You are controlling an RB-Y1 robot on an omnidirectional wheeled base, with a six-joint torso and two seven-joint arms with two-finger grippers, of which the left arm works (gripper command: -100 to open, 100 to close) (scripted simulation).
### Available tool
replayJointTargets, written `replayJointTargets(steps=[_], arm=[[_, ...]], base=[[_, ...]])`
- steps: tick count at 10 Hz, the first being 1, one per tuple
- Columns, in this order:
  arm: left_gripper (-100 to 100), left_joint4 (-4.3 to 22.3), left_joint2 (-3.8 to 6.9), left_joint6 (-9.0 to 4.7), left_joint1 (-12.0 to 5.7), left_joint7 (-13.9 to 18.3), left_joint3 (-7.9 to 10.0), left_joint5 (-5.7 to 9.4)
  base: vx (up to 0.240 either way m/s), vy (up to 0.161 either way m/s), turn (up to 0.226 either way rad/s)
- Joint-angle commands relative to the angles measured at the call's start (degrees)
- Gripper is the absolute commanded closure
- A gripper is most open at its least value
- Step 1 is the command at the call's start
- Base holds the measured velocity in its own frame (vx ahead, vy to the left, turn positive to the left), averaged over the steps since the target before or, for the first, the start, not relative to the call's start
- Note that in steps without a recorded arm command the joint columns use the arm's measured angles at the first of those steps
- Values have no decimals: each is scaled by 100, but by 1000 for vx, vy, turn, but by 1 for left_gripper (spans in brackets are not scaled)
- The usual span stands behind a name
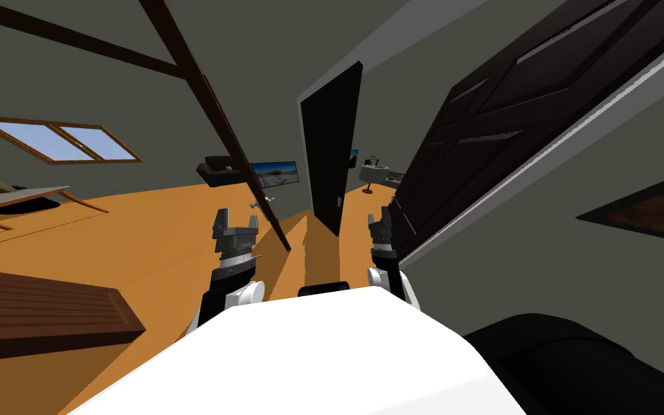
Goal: Push the door open
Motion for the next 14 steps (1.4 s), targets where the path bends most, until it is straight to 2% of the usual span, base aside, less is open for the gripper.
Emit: replayJointTargets(steps=[1, 8, 14], arm=[[-100, 198, 61, -47, -87, 13, -18, -14], [-100, 989, 252, -234, -436, 65, -87, -68], [-100, 1886, 412, -446, -832, 125, -167, -130]], base=[[-66, -6, -95], [91, 10, -73], [82, 9, -92]])
